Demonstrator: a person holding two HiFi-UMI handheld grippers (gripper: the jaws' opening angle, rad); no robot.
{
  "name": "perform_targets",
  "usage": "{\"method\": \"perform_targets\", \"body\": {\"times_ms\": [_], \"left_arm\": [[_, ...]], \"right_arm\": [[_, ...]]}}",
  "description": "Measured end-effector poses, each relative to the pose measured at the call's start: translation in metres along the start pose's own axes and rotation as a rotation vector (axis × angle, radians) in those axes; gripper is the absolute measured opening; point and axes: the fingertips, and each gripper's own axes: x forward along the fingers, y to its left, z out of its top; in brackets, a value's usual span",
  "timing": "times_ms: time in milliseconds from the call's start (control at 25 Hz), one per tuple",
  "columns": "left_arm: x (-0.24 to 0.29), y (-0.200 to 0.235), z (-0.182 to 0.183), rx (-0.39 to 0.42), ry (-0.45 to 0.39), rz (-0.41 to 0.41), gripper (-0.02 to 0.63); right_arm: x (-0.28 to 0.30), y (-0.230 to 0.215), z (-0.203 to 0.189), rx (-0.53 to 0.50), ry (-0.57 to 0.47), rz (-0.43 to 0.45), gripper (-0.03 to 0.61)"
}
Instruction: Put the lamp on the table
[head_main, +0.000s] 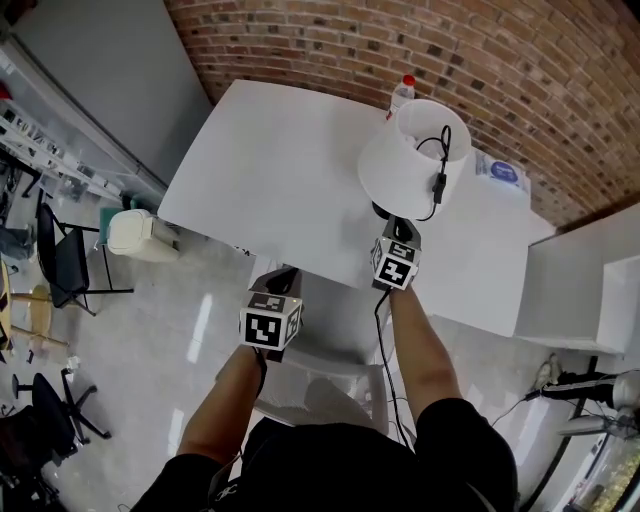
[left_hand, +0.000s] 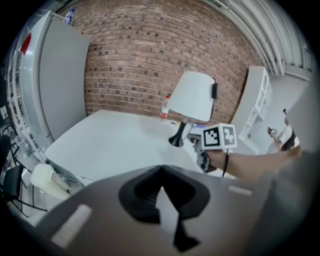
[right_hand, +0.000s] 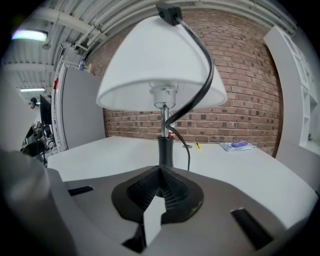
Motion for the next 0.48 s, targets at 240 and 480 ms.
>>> {"method": "perform_targets", "body": {"times_ms": [240, 480], "left_arm": [[-0.021, -0.019, 0.014, 0.034, -0.045, -0.003, 0.0], [-0.037, -0.036, 0.034, 0.039, -0.102, -0.02, 0.0]], "right_arm": [[-0.064, 0.014, 0.02, 0.005, -0.044, 0.051, -0.002], [-0.13, 0.031, 0.067, -0.009, -0.126, 0.079, -0.002]]}}
